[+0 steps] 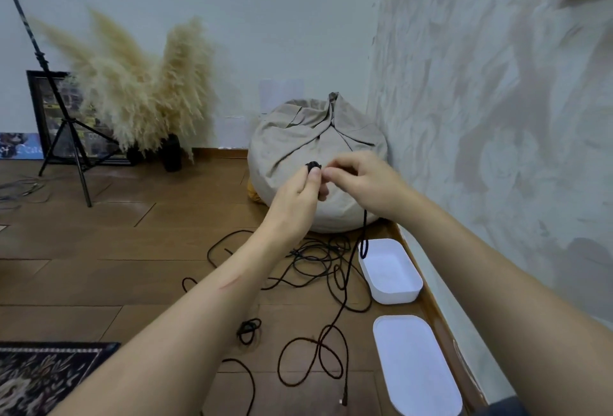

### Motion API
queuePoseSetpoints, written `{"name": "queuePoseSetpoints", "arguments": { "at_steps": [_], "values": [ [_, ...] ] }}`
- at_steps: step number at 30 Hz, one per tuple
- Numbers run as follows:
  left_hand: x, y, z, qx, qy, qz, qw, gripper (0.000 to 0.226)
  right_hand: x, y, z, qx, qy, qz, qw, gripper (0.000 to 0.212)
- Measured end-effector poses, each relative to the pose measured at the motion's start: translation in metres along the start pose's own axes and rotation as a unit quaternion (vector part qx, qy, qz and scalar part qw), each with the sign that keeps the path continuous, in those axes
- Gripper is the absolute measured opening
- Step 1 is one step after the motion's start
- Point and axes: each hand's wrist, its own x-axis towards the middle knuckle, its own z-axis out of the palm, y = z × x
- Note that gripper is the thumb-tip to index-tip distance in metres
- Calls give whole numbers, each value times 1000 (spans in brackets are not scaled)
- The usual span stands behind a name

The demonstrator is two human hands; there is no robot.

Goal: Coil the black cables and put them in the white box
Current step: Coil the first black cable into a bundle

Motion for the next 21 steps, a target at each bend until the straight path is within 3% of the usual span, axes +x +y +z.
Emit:
{"name": "queuePoseSetpoints", "arguments": {
  "at_steps": [4, 9, 14, 21],
  "values": [
    [1, 12, 0, -66, -22, 20, 997, 27, 3, 3, -3, 61, 69, -2, 996, 23],
    [-5, 13, 6, -43, -38, 16, 998, 21, 4, 3, -3, 132, 105, 19, 986, 12],
    [-7, 15, 11, -63, -11, 12, 998, 24, 3, 5, -6, 170, 93, 33, 980, 10],
    [-7, 15, 11, -81, -21, 1, 997, 25, 5, 2, -17, 133, 47, 13, 990, 10]
  ]
}}
